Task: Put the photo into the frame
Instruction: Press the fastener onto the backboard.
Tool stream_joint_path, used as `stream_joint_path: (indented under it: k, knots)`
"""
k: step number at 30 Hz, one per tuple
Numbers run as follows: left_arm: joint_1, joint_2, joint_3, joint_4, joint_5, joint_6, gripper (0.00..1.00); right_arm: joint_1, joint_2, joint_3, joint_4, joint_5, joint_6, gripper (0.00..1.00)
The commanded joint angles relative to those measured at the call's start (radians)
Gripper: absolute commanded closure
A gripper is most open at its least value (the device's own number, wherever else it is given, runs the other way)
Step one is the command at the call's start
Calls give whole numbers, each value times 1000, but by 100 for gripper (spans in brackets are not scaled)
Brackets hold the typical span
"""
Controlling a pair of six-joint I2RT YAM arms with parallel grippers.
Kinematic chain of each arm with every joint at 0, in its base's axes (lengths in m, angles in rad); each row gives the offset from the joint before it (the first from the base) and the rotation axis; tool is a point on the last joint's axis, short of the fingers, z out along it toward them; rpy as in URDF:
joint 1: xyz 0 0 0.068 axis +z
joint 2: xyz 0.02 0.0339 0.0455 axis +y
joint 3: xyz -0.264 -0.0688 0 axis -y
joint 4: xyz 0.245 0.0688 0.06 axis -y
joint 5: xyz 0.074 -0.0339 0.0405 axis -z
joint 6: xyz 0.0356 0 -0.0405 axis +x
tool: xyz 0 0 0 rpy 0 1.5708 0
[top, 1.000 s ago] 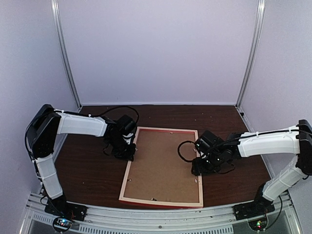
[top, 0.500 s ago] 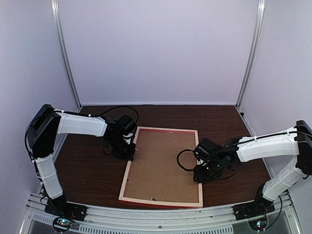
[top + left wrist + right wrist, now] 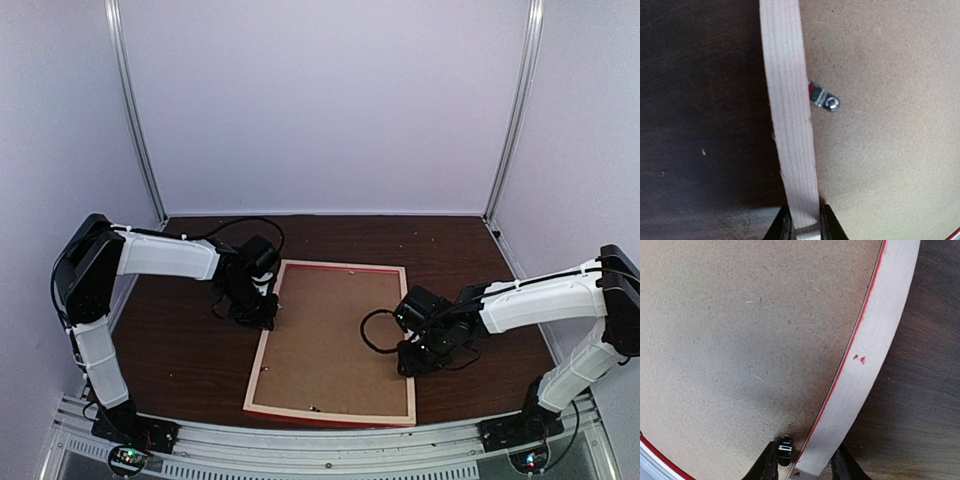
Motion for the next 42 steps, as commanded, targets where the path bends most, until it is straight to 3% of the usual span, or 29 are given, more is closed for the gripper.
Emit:
stream_joint_path:
  k: [1, 17, 20, 25, 29, 42]
  knots:
    - [3, -6, -6, -6, -9, 41, 82, 7, 29, -5, 6, 11, 0, 67]
    - [2, -5, -13, -4, -3, 46, 82, -15, 68, -10, 40, -41, -56, 78]
    - [2, -7, -14, -4, -5, 45, 82, -30, 63, -15, 68, -89, -71, 74]
    - [0, -5, -12, -2, -8, 40, 82, -48, 49, -6, 100, -144, -71, 57]
    - [-4, -3, -10, -3, -12, 37, 82, -81, 27, -15, 121, -174, -58, 52]
    - [-7, 9, 2, -3, -7, 39, 83, -163, -6, -62, 135, -191, -15, 58]
